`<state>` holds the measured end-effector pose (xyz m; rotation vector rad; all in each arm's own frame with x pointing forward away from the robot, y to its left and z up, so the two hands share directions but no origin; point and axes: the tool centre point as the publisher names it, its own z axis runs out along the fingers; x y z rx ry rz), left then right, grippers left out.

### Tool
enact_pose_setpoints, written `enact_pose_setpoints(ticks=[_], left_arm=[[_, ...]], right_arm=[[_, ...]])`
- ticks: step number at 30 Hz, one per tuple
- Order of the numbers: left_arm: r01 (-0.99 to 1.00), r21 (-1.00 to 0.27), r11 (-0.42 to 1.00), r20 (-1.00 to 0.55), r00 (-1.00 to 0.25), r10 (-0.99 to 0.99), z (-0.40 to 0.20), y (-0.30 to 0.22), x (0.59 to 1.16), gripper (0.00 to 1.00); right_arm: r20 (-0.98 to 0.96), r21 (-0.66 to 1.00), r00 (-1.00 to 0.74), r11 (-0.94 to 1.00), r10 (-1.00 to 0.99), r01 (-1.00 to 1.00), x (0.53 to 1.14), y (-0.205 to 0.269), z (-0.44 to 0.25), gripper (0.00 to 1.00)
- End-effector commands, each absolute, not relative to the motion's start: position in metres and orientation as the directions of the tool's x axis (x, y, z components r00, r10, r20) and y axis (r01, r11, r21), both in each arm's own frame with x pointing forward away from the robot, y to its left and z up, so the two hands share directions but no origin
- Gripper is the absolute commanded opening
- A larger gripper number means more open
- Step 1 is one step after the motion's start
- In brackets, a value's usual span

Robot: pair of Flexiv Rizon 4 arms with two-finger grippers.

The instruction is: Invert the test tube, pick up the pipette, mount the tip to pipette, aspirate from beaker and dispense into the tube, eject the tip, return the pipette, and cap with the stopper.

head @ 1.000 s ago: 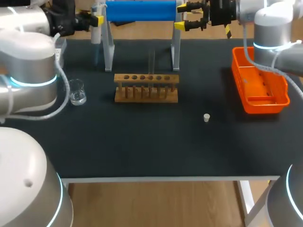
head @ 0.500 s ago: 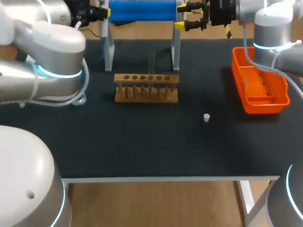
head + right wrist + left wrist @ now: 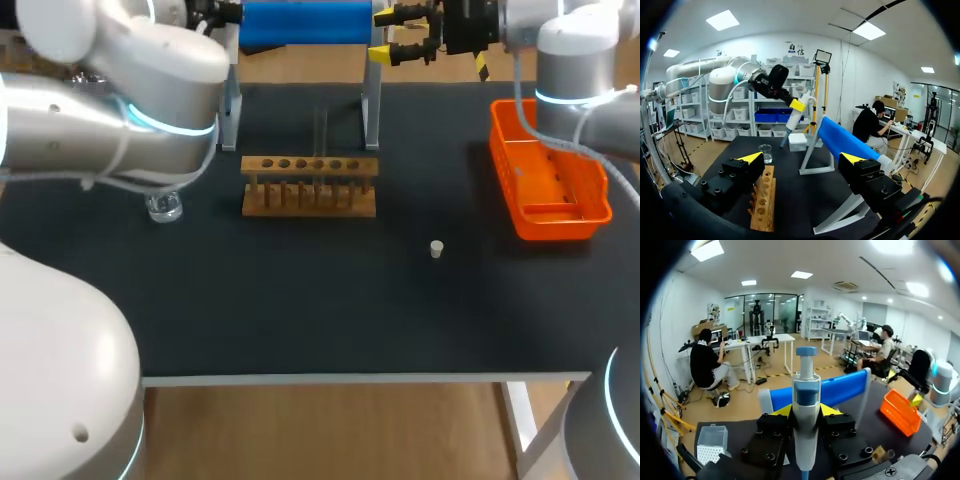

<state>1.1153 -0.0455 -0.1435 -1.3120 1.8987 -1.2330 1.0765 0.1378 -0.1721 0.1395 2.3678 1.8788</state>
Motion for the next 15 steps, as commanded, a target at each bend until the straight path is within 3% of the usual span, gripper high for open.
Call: enact_pose_setpoints(ticks=[1, 15], left_arm=[[-0.491, -0.861, 0.133, 0.051, -0.344, -0.937, -0.147, -0.053, 1.132, 0.0], [-0.547, -0.826, 0.137, 0.04, -0.299, -0.953, -0.164, -0.057, 1.158, 0.0]], right_arm=[[-0.032, 0.973, -0.989, 0.231, 0.142, 0.002, 1.077, 0.137, -0.171, 1.0], [-0.032, 0.973, -0.989, 0.231, 0.142, 0.002, 1.077, 0.137, -0.171, 1.0]])
